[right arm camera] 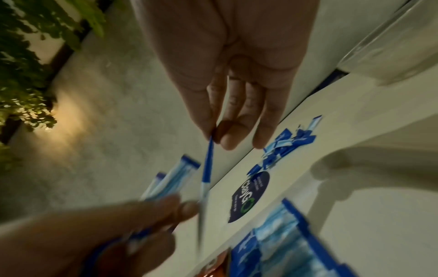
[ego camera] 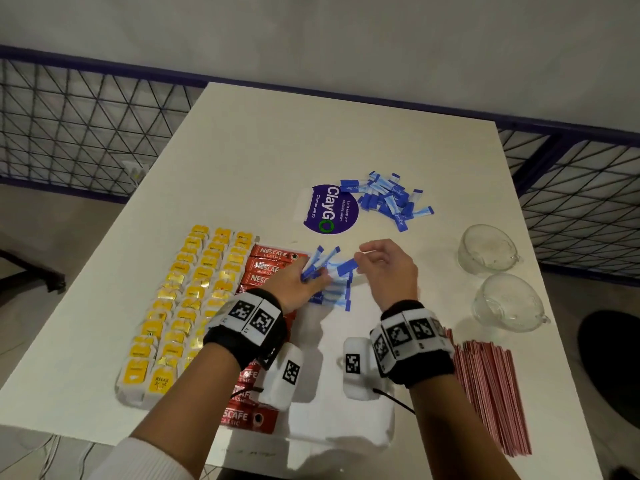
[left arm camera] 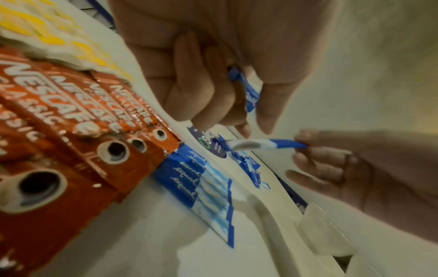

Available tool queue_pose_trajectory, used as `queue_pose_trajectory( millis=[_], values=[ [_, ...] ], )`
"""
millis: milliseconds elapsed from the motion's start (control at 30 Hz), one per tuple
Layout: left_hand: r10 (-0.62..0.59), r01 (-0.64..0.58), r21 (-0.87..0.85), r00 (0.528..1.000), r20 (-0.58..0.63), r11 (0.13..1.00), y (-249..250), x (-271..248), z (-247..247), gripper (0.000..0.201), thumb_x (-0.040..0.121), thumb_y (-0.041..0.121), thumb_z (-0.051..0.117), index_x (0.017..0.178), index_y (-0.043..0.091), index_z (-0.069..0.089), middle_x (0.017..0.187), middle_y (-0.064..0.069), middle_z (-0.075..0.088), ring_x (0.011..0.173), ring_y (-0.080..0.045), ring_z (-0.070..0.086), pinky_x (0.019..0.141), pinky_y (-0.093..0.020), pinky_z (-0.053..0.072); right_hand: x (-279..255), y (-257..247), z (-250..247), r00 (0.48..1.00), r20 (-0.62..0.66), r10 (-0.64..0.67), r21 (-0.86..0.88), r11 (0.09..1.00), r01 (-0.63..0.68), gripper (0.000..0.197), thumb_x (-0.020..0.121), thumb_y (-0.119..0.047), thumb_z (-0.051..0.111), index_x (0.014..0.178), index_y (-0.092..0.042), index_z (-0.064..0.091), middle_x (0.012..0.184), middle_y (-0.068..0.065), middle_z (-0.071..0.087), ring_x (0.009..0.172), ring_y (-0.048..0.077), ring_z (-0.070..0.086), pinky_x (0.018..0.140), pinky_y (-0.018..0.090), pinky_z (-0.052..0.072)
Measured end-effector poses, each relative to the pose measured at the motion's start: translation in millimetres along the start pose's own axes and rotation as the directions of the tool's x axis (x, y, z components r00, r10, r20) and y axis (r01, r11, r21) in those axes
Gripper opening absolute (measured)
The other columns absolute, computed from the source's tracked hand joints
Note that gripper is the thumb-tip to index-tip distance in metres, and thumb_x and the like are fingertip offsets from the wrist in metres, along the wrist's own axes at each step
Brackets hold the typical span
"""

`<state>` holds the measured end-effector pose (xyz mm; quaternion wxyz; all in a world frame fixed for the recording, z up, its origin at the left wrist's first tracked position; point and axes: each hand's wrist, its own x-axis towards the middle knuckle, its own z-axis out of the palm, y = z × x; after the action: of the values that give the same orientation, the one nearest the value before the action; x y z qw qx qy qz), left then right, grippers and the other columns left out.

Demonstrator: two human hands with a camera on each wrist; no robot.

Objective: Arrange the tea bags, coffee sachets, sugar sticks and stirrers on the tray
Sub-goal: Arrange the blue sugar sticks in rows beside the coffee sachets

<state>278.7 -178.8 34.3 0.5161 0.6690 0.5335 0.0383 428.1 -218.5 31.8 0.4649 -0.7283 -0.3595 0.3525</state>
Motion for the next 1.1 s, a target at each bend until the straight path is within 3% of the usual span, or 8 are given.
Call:
queue_pose_trajectory(
  millis=[100,200,333,467,567,700,833,1100],
  values=[
    [0.047,-0.041,0.129,0.998,-0.038,0.991,5,4,2,0.030,0.086,0.041,0.060,0.094,0.014,0.048,0.073,0.005,0.049,0.065,-0.010,0.045,0.056,-0.021,0.032,-7,-11,16,0.997,0.057,-0.049,-0.012,0.999,0.050,0.020,0.083,-0.011,0.065,0.073,-0.025,0.055,0.067,-0.010,0.057,0.066,0.011,0.058,0.061,0.015,0.047],
    [0.102,-0.080,0.141,0.983,-0.153,0.987,10,3,-1,0.024,0.090,0.037,0.056,0.082,0.015,0.049,0.069,0.003,0.048,0.060,-0.009,0.042,0.051,-0.017,0.029,-13,-22,23,0.989,0.105,-0.102,0.019,0.995,0.101,0.007,0.084,-0.014,0.065,0.085,-0.018,0.060,0.071,-0.009,0.058,0.067,0.004,0.057,0.055,0.004,0.043],
    [0.050,-0.090,-0.254,0.986,-0.159,0.963,12,-8,-3,0.023,0.097,0.029,0.045,0.079,0.018,0.051,0.058,0.005,0.047,0.049,-0.007,0.042,0.048,-0.019,0.032,-16,-29,24,0.978,0.185,-0.100,0.113,0.990,0.080,0.005,0.090,-0.022,0.058,0.094,-0.020,0.057,0.089,-0.009,0.061,0.084,0.005,0.057,0.068,0.005,0.044],
    [-0.028,0.008,-0.729,0.999,-0.015,0.685,9,-19,-2,0.026,0.097,0.012,0.040,0.071,0.014,0.044,0.039,0.008,0.037,0.031,-0.007,0.031,0.033,-0.014,0.025,-25,-20,20,0.896,0.428,0.114,0.185,0.960,-0.211,0.013,0.094,-0.023,0.049,0.103,-0.018,0.057,0.105,0.009,0.063,0.092,0.017,0.060,0.084,0.027,0.049],
    [0.017,0.062,-0.805,0.996,0.089,0.590,3,-24,-1,0.024,0.097,0.008,0.037,0.075,0.013,0.045,0.042,0.007,0.030,0.031,-0.005,0.024,0.035,-0.011,0.018,-36,-11,15,0.840,0.512,0.181,0.241,0.908,-0.343,0.019,0.092,-0.013,0.052,0.108,-0.006,0.059,0.090,0.007,0.064,0.075,0.017,0.060,0.071,0.028,0.054],
    [-0.009,0.048,-0.680,0.998,0.061,0.731,-9,-31,-5,0.014,0.096,0.016,0.046,0.084,0.019,0.053,0.051,0.002,0.031,0.033,-0.005,0.027,0.035,-0.014,0.020,-48,-5,4,0.870,0.459,0.178,0.214,0.929,-0.303,0.010,0.087,0.004,0.055,0.092,-0.003,0.059,0.072,0.011,0.057,0.052,0.010,0.056,0.054,0.019,0.050],
    [0.122,-0.104,-0.230,0.990,0.065,0.968,-18,-40,-20,0.021,0.096,0.025,0.049,0.075,0.027,0.047,0.044,0.012,0.043,0.039,0.002,0.040,0.044,-0.015,0.032,-59,-2,0,0.894,0.413,0.173,0.127,0.961,-0.244,0.013,0.085,0.007,0.057,0.093,-0.003,0.061,0.066,0.010,0.057,0.043,0.003,0.051,0.048,0.014,0.044],
    [0.097,-0.100,0.028,0.992,0.076,0.995,-36,-34,-28,0.026,0.096,0.032,0.048,0.073,0.019,0.044,0.058,0.002,0.036,0.051,-0.013,0.035,0.050,-0.026,0.029,-71,17,0,0.941,0.247,0.233,0.181,0.943,-0.281,0.017,0.083,0.012,0.056,0.096,0.002,0.059,0.063,0.012,0.060,0.041,0.004,0.054,0.048,0.014,0.049]
  ],
)
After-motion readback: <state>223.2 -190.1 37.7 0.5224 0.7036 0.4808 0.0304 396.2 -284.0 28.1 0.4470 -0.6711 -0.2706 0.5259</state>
